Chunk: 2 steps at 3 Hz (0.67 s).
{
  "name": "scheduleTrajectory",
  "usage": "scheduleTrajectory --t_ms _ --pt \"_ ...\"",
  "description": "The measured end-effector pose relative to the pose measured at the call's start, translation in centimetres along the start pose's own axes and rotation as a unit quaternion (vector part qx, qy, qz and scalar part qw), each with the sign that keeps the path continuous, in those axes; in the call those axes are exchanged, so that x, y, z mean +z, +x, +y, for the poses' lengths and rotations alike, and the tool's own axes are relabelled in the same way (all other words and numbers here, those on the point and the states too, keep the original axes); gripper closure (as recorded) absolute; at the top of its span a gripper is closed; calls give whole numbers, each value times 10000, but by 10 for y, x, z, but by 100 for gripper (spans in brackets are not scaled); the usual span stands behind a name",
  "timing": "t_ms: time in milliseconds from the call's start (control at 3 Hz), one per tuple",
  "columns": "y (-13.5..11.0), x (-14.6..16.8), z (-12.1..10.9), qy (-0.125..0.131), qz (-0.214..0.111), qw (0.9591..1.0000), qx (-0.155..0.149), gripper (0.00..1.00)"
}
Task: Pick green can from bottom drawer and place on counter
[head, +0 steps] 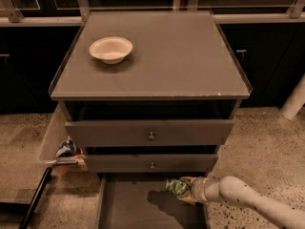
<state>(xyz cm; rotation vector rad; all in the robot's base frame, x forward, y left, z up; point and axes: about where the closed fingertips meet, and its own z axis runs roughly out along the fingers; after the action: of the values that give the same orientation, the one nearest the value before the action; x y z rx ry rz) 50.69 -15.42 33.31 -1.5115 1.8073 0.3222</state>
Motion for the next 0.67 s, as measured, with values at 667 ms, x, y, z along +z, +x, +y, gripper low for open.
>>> scheduleTrajectory --t_ms 667 --pt "-87 -53 12 316 -36 9946 -990 100"
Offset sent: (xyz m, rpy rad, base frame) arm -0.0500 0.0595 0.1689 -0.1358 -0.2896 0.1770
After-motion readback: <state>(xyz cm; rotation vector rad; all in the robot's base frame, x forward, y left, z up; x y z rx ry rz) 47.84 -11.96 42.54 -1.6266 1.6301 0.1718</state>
